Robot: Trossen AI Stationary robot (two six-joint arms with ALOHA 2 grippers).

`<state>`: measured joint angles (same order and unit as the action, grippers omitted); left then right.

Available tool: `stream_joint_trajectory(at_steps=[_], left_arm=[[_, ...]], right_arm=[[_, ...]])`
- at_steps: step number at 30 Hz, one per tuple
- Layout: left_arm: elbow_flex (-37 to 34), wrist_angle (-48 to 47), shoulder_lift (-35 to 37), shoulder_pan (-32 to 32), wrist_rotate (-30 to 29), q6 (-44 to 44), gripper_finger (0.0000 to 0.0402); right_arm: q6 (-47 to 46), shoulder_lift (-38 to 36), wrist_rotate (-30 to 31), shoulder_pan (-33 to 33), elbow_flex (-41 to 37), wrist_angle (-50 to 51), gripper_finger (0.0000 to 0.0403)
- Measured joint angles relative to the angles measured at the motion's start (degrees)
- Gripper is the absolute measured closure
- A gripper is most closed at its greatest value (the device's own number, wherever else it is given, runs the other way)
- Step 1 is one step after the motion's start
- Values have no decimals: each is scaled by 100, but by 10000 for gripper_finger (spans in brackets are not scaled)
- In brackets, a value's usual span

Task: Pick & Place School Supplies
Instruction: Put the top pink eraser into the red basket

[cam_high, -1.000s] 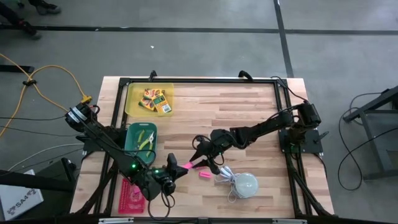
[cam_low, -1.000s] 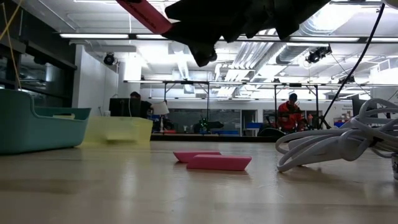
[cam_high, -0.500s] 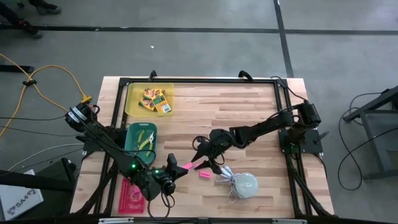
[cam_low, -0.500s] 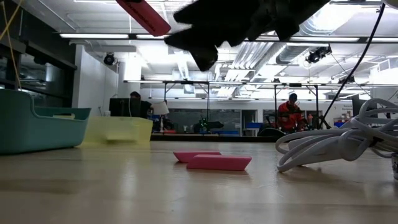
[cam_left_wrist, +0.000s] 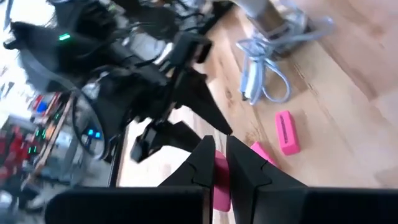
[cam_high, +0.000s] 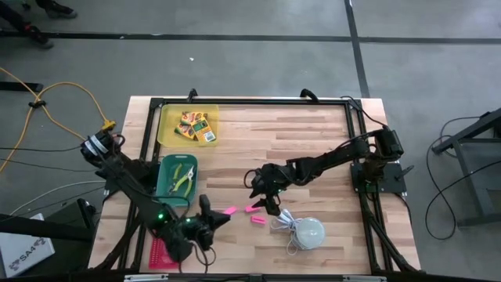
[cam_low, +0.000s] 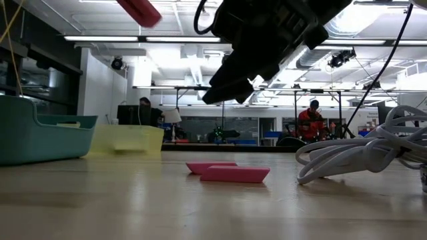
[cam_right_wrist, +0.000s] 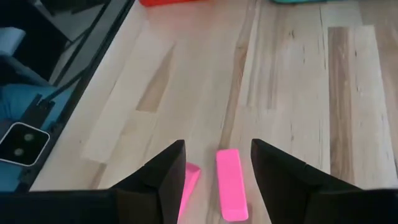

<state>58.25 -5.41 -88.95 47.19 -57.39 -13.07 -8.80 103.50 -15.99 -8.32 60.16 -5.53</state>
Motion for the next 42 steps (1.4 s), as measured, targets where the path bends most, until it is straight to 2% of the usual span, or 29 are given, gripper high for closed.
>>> stream_joint_trajectory(at_steps=[6,11,14,18,20,22,24,29,42], left_arm=[[38,-97,50,559,-730,1818,387],[46,-911,273,952,-667,3775,387],[47,-1854,495,1097,27,5251,387],[56,-3293,679,1110,1603,7591,387],[54,-3668,680,1105,2363,8336,387],[54,-3649,680,1140,2942,8494,387],[54,-3377,706,1220,3218,8428,387],[55,-2854,861,1459,3275,8456,387],[34,-3606,816,2204,3477,9992,387]], right_arm=[[-198,0,2,-4,0,192,230],[-201,0,2,-4,0,228,230],[-216,0,0,-4,0,232,229],[-216,0,33,-10,0,230,231],[-215,0,90,-9,0,228,230],[-211,0,98,-9,0,227,230],[-214,0,105,-9,0,197,229],[-214,0,127,-9,0,184,231],[-364,2,131,-31,0,165,229]])
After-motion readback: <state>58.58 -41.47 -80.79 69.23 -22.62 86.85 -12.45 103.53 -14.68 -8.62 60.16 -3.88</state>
